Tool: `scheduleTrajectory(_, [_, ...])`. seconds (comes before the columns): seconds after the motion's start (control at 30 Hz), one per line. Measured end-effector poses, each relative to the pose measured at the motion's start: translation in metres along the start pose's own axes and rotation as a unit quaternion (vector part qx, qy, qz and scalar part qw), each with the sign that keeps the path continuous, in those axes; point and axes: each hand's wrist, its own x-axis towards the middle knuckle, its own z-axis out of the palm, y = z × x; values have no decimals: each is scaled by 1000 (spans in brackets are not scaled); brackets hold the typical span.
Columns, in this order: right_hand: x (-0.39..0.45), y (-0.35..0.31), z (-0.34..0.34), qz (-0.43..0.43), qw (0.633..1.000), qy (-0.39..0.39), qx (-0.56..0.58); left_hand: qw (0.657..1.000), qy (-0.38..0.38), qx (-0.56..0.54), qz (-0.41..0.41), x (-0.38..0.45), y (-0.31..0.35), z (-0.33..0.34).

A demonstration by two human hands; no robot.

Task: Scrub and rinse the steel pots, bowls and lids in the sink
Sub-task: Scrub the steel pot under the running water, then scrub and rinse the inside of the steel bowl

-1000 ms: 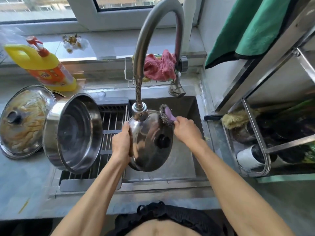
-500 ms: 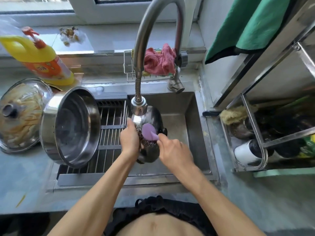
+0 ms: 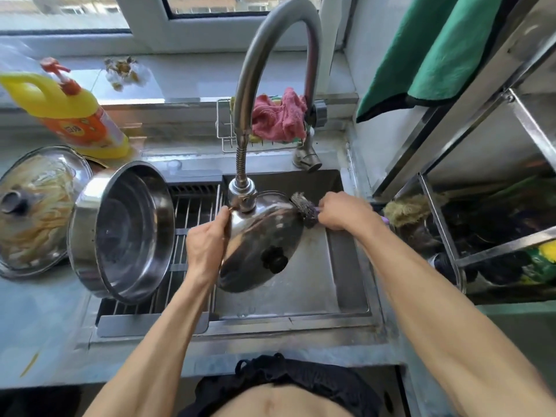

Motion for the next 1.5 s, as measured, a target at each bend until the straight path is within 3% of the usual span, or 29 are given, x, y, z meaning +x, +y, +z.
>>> scheduleTrajectory(0.17, [12,24,52,-3,983,-36,177,971,2,-194,-140,15,-3,-16])
scheduleTrajectory(0.3, [5,28,84,6,966,-43,256,932,5,-309,-188,15,-4,-14])
scheduleTrajectory(0.5, [-32,3,110,62,921,93,373,867,125,-387,-288,16,1,6])
scheduleTrajectory(0.63, [-55,-22,124,51,880,172,439,830,143,-425,-332,8,7,23])
scheduleTrajectory(0.77, [-66,-31,132,30,879,271,391,842,104,-426,-314,-4,30,39])
scheduleTrajectory(0.87, [-81,-36,122,-53,880,347,321,844,66,-435,-306,-3,45,53])
scheduleTrajectory(0.93, [-90,-43,116,-90,893,371,237,840,37,-452,-298,-1,44,62])
scheduleTrajectory(1.03, [-93,-44,109,-92,900,385,183,862,-10,-422,-282,-6,36,71])
scheduleTrajectory(1.2, [-86,-22,110,-50,915,317,244,895,-8,-368,-250,-6,19,65])
scheduleTrajectory(1.33, [-84,-9,101,68,897,221,378,938,9,-209,-276,-11,-1,52])
scheduleTrajectory(1.43, [-79,0,88,135,876,145,440,982,-104,-22,-157,-22,-9,49])
scheduleTrajectory(1.5, [-76,5,80,146,858,107,481,978,-198,59,-28,-31,-8,48])
